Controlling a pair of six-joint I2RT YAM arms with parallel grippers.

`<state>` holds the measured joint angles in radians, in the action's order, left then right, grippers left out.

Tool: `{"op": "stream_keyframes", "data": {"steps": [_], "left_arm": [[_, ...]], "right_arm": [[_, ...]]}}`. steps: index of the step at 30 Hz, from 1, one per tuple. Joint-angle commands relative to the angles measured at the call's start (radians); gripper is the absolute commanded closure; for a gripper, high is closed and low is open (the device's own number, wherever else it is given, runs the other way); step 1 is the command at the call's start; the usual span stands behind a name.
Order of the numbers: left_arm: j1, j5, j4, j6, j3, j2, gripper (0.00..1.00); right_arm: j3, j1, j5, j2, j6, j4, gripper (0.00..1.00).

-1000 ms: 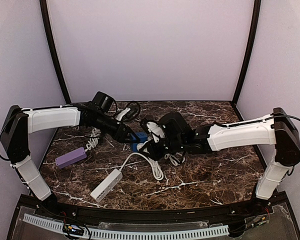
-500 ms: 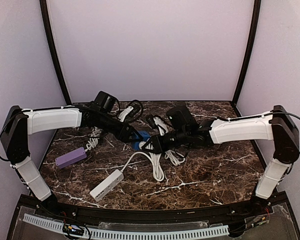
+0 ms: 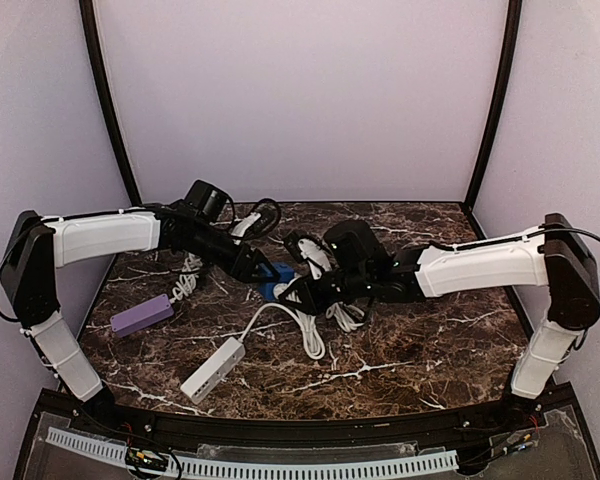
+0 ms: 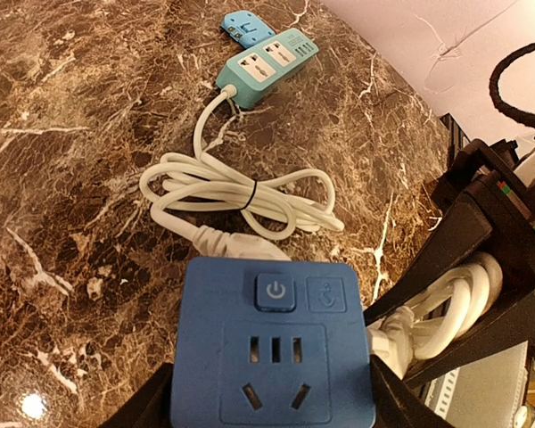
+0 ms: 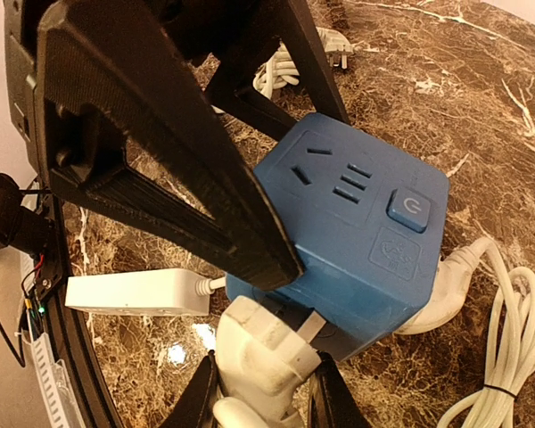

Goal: Pull the plug off the socket

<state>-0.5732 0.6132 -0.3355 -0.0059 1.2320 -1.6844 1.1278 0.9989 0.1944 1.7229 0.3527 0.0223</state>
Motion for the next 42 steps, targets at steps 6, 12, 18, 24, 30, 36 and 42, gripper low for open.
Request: {"op": "stream_keyframes", "data": {"steps": [6,12,18,24,30,36,42], "left_arm": [[0.062,-0.033,-0.053,-0.034,0.006,0.013,0.99],[0.062,-0.009,-0.032,-0.024,-0.006,0.025,0.99],[0.039,-0.017,-0.018,0.039,-0.038,0.054,0.99],[0.008,-0.058,-0.04,0.097,-0.042,0.067,0.99],[0.006,-0.042,-0.039,0.097,-0.04,0.069,0.99],[0.018,-0.095,-0.032,0.06,-0.035,0.059,0.99],[0.063,-0.055,-0.016,0.012,-0.028,0.04,0.99]], "right_arm": [[0.026,0.022,-0.082,-0.037,-0.075,-0.051,1.0],[0.041,-0.001,-0.055,-0.037,-0.028,-0.051,1.0],[0.057,-0.098,0.055,-0.035,0.113,-0.055,1.0],[0.038,-0.161,0.18,-0.039,0.206,0.007,1.0],[0.04,-0.166,0.177,-0.027,0.213,0.004,1.0],[0.019,-0.15,0.133,-0.047,0.173,0.004,1.0],[0.034,-0.079,0.037,-0.054,0.062,-0.019,1.0]]}}
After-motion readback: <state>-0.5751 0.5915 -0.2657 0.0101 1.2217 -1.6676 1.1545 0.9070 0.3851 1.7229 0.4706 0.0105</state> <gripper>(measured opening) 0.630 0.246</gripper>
